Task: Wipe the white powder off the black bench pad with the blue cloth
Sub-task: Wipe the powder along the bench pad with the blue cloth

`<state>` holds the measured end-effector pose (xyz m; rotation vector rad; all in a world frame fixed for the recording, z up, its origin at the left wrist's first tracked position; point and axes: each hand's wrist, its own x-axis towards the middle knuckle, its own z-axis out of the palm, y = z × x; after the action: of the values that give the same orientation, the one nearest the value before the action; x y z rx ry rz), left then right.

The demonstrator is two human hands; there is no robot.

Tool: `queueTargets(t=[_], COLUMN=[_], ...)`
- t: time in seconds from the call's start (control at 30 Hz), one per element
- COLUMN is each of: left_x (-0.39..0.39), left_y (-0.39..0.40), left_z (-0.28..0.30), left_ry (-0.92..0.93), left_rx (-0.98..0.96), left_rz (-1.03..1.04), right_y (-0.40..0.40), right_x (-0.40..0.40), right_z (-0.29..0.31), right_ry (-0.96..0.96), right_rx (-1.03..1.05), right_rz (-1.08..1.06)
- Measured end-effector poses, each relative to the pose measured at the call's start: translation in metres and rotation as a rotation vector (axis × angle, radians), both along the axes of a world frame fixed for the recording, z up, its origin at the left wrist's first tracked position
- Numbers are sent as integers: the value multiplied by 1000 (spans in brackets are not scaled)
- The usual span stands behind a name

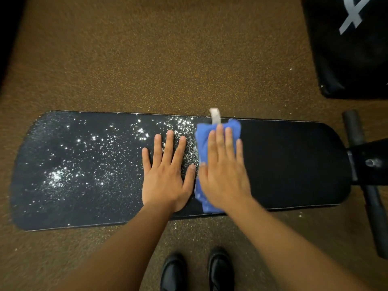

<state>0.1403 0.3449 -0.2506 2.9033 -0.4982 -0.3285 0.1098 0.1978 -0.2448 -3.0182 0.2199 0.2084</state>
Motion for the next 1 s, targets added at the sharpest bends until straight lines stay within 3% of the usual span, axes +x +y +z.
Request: queueTargets(t=[0.13, 0.27, 0.37, 0.5, 0.63, 0.77, 0.87, 1.0], left_x=[0, -1, 0, 0, 0, -1, 0, 0], left_y=[1, 0, 0, 0, 1, 0, 0, 0], left_z=[1, 2, 1, 0, 2, 2, 1, 1], left_ry=[1, -3, -6, -3, 2, -4, -3, -6], left_rx=[-10, -8, -12, -16, -20, -18, -14, -13], left_rz=[-3, 1, 3, -2, 1, 4, 2, 0], right_y=[-30, -81, -50, 2, -24, -69, -49, -5], right_x=[-59, -23, 28, 2, -69, -19, 34, -7], right_z=[0, 0, -1, 1, 4, 2, 1, 3], right_ry=[-3, 40, 5, 10, 25, 33, 26, 21], right_rx=[-13, -46, -17, 9, -16, -45, -4, -1], right_rz=[148, -103, -235, -33, 141, -118, -258, 23])
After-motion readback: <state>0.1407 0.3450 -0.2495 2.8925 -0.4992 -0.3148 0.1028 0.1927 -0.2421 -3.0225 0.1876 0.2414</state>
